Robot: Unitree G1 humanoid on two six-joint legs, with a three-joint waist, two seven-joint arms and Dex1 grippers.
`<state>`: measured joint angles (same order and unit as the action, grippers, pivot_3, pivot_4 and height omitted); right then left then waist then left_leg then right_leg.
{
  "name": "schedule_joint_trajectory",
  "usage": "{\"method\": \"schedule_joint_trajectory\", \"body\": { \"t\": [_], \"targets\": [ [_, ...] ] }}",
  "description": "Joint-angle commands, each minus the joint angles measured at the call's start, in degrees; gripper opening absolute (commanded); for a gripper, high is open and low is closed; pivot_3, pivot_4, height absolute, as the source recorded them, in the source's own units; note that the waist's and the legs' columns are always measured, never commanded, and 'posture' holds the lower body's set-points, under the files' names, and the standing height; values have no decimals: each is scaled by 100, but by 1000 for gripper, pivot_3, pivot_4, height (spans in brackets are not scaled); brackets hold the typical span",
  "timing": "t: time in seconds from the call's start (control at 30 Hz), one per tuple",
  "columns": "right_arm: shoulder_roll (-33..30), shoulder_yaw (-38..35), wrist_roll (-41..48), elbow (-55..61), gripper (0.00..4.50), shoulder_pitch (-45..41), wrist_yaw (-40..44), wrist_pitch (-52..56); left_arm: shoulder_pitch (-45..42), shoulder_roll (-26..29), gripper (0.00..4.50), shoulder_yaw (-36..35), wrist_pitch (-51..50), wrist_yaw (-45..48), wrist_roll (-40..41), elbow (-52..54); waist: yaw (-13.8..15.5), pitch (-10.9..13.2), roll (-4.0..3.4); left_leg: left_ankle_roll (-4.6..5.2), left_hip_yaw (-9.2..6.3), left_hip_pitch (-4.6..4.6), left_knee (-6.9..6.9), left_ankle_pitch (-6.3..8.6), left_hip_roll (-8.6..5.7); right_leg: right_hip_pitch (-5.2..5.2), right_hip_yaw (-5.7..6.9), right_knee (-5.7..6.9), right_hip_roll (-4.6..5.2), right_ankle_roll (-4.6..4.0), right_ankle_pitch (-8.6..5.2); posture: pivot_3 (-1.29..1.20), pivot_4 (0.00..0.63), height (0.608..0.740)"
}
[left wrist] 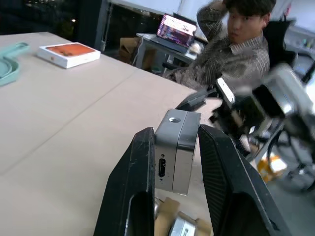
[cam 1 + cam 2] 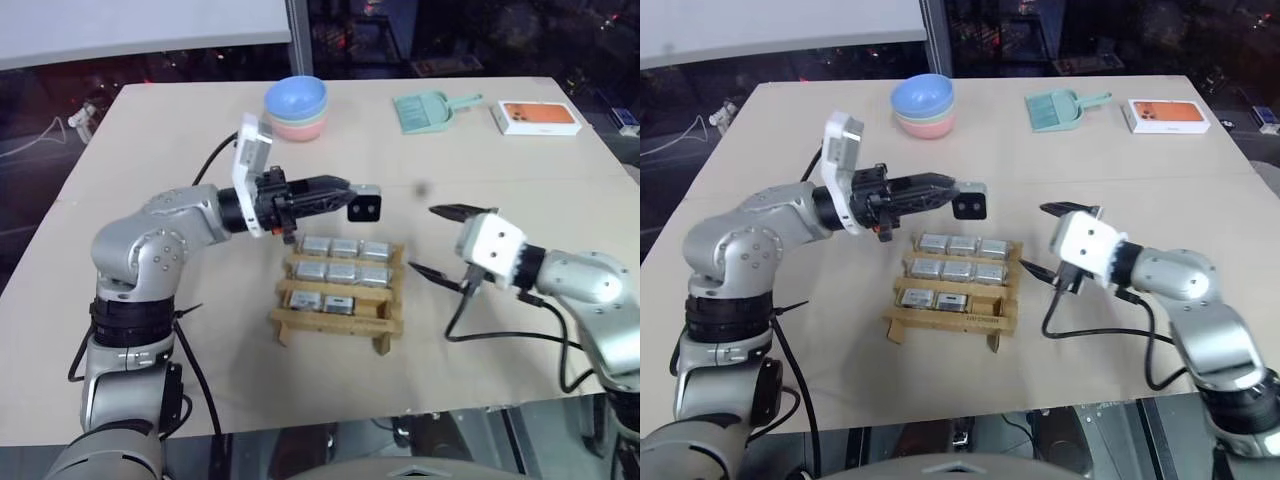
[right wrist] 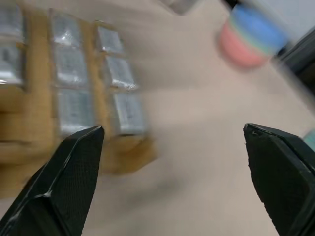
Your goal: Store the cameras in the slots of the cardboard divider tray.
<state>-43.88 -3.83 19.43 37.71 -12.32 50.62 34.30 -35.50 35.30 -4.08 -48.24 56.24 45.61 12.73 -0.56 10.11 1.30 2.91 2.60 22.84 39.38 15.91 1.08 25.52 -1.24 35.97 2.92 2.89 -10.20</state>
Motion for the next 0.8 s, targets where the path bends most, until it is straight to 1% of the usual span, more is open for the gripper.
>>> {"method": "schedule_joint_trajectory", "body": {
  "t": [0.03,0.1,0.13,0.2,0.23,0.3,0.37,0.43,0.5,0.63,0.8],
  "targets": [
    [-613,-1419,1895,814,4489,104,263,1690,229,-45,697,173,571,256,-173,474,16,-3,8,0,-5,3,0,0,10,-3,5,-8,3,0,0,0,150,740],
    [-953,-2120,2775,880,4489,319,389,2276,436,-52,697,348,742,262,-334,662,32,-5,13,1,-9,2,0,1,9,-9,11,-14,1,0,0,0,150,740],
    [-1160,-2516,3166,898,4489,550,597,2519,612,-33,697,476,992,361,-516,717,35,-5,13,2,-8,-2,0,1,9,-12,11,-14,2,-1,-1,0,150,740],
    [-1469,-3108,3576,928,4489,947,896,2733,965,17,697,705,1495,573,-880,730,56,-6,12,3,-4,-7,-2,2,1,-15,10,-14,1,-18,-12,0,150,740],
    [-1560,-3337,3812,905,4489,1062,926,2814,1140,-52,697,742,1698,626,-941,726,51,-6,12,3,-2,-11,-2,2,0,-19,11,-14,1,-19,-13,0,150,740],
    [-1696,-3570,4269,877,4489,1159,890,2907,1395,-229,697,790,1884,592,-938,764,41,-6,13,4,-1,-14,-1,2,2,-19,5,-14,-1,-21,-14,0,150,740],
    [-1757,-3660,4771,908,4489,1194,733,2956,1652,-387,697,904,2146,549,-1061,861,51,-8,15,4,-3,-14,1,2,3,-20,8,-13,-1,-20,-15,0,150,740],
    [-1827,-3653,4964,971,4489,1265,552,2947,1841,-558,697,998,2418,361,-1291,884,60,-8,16,4,-3,-18,2,2,4,-26,13,-13,-1,-19,-16,0,150,740],
    [-1883,-3638,5009,1025,4489,1391,443,2901,2030,-672,697,1043,2483,219,-1349,1002,85,-9,17,4,-3,-17,3,2,3,-26,13,-13,-1,-18,-16,0,150,740],
    [-1980,-3661,5047,1017,4489,1564,324,2773,2387,-716,697,1040,2827,229,-1446,1089,101,-9,17,4,-4,-16,3,2,4,-25,10,-13,-1,-15,-14,0,150,740],
    [-2062,-3547,4931,925,4489,1560,172,2608,2587,-540,697,989,3129,447,-1546,871,134,-9,17,4,-3,-16,3,2,4,-26,15,-13,-1,-17,-17,0,150,740]
  ]
}}
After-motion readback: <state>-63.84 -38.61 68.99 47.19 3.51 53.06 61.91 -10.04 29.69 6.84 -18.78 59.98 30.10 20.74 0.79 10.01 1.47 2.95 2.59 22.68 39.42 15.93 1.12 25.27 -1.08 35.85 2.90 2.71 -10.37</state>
